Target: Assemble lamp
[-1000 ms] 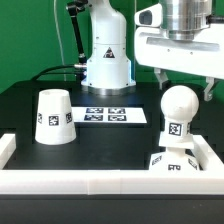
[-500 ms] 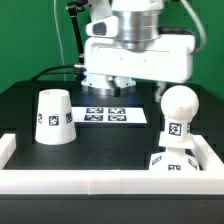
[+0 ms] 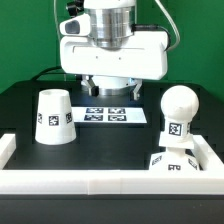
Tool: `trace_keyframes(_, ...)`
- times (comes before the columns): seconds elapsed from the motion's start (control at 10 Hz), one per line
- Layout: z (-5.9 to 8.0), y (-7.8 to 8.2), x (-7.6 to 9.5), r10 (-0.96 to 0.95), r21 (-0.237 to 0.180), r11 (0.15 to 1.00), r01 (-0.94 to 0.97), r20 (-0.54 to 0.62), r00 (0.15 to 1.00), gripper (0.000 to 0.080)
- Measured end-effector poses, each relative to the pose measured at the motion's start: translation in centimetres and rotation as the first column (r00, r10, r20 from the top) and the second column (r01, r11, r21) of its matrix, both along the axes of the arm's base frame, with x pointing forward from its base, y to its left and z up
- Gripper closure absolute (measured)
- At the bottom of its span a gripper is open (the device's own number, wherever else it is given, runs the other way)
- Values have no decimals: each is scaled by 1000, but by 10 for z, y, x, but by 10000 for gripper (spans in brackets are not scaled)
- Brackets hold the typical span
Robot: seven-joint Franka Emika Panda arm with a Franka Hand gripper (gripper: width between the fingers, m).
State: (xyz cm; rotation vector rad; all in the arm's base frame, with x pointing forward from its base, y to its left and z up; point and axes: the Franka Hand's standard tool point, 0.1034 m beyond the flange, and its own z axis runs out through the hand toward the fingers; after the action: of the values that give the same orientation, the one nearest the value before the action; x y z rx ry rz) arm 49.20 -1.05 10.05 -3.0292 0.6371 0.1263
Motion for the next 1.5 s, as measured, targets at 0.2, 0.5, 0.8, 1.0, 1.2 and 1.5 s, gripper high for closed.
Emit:
trace_keyframes(0.2, 0, 0, 0, 1, 0, 1000, -1, -1, 1000, 101)
trace_keyframes(0.5, 5, -18, -19, 98, -4, 995, -98, -12, 995, 101)
trace_keyframes(0.8, 21, -53, -36, 218, -5, 976, -218, 57, 974, 101)
trace_keyframes(1.0, 20, -74, -44, 194, 11, 981, -195, 64, 979, 101)
trace_keyframes(1.2, 13, -79, -46, 189, 14, 982, -190, 52, 981, 101)
trace_keyframes(1.5, -1, -80, -48, 187, 12, 982, -187, 26, 982, 101)
